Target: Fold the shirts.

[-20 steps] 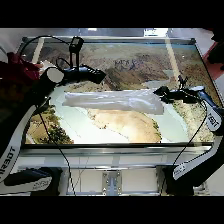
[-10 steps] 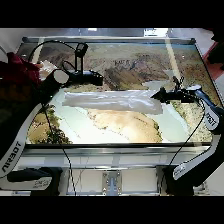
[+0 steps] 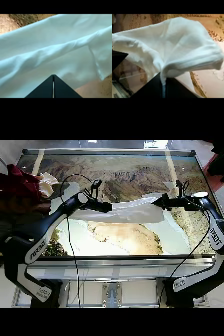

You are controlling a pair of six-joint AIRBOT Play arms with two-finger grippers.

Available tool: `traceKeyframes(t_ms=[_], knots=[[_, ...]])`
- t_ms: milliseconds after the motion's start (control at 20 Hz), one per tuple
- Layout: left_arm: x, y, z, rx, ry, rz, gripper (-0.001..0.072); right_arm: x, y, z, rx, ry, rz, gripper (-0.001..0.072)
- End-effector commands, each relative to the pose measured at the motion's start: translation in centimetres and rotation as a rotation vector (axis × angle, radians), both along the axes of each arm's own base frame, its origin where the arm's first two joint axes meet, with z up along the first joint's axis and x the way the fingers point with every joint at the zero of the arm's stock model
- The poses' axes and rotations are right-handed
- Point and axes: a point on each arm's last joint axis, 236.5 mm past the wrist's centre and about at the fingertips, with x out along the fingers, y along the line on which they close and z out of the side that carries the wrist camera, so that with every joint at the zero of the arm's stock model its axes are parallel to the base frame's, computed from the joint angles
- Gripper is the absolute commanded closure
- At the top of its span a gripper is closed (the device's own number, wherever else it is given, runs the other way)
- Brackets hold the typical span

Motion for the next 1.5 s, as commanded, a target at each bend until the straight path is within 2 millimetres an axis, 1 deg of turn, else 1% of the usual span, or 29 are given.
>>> traceKeyframes(t_ms=[0,100,150,250,300,400,450,500,550,600,650,700,750,800,900,950,1000,1100,1200,1300,1350,1400,1450], knots=[[-2.6,-3.1,-5.1,0.049,0.124,-0.079,0.0696,-1.4,1.2,3.3,-0.074,-0.043,0.055,0.0683],[-3.8,-4.6,-6.9,0.085,0.162,-0.125,0.0696,-2.1,1.9,5.6,-0.114,-0.087,0.071,0.0683],[-4.3,-5.4,-7.3,0.09,0.168,-0.147,0.0696,-2.4,2.0,6.6,-0.128,-0.102,0.069,0.0684],[-5.0,-6.8,-7.3,0.088,0.163,-0.172,0.0696,-3.1,1.7,8.6,-0.176,-0.12,0.085,0.0684],[-5.4,-7.8,-6.7,0.08,0.152,-0.19,0.0696,-3.4,1.1,9.4,-0.215,-0.123,0.089,0.0684],[-5.8,-10.1,-4.8,0.053,0.116,-0.229,0.0695,-3.5,-0.1,10.8,-0.293,-0.13,0.083,0.0684],[-5.8,-11.4,-3.5,0.034,0.092,-0.249,0.0695,-3.5,-0.3,11.7,-0.308,-0.139,0.087,0.0684],[-5.5,-12.4,-1.7,0.016,0.058,-0.269,0.0695,-3.4,-0.4,12.5,-0.314,-0.151,0.091,0.0685],[-4.8,-13.1,0.4,0.005,0.019,-0.29,0.0695,-3.3,-0.3,13.3,-0.312,-0.16,0.086,0.0685],[-4.0,-13.1,2.3,0.012,-0.024,-0.312,0.0695,-3.2,-0.2,14.1,-0.321,-0.175,0.093,0.0685],[-3.0,-12.6,4.3,0.043,-0.076,-0.335,0.0695,-3.1,0.1,14.7,-0.326,-0.184,0.097,0.0685],[-1.8,-11.4,6.4,0.094,-0.139,-0.356,0.0695,-3.1,0.7,15.4,-0.325,-0.193,0.103,0.0685],[-0.3,-9.6,8.5,0.165,-0.203,-0.356,0.0695,-3.1,1.5,15.9,-0.328,-0.204,0.117,0.0686],[1.3,-7.4,10.5,0.242,-0.262,-0.334,0.0695,-3.1,2.5,16.2,-0.34,-0.209,0.132,0.0686],[4.9,-1.5,14.6,0.394,-0.38,-0.215,0.0694,-3.3,4.9,15.9,-0.388,-0.204,0.163,0.0686],[6.3,1.6,16.6,0.461,-0.423,-0.142,0.0694,-3.5,6.6,15.5,-0.408,-0.203,0.181,0.0686],[7.3,4.5,18.5,0.512,-0.454,-0.074,0.0694,-3.4,8.8,15.3,-0.426,-0.217,0.196,0.0686],[8.4,9.0,21.9,0.55,-0.496,0.033,0.0694,-3.0,14.3,15.0,-0.424,-0.265,0.212,0.0687],[8.8,12.4,24.3,0.544,-0.51,0.105,0.0695,-2.7,20.8,14.1,-0.379,-0.298,0.208,0.0687],[8.9,14.7,25.3,0.541,-0.498,0.159,0.0694,-2.6,27.4,11.8,-0.311,-0.306,0.202,0.0687],[8.9,15.8,25.3,0.547,-0.485,0.176,0.0694,-2.7,30.8,10.0,-0.271,-0.298,0.195,0.0686],[8.8,16.4,25.1,0.554,-0.469,0.184,0.0694,-2.6,33.6,8.4,-0.236,-0.301,0.188,0.0684],[8.8,16.9,24.7,0.562,-0.456,0.186,0.0694,-2.1,36.0,7.0,-0.195,-0.319,0.159,0.0681]])
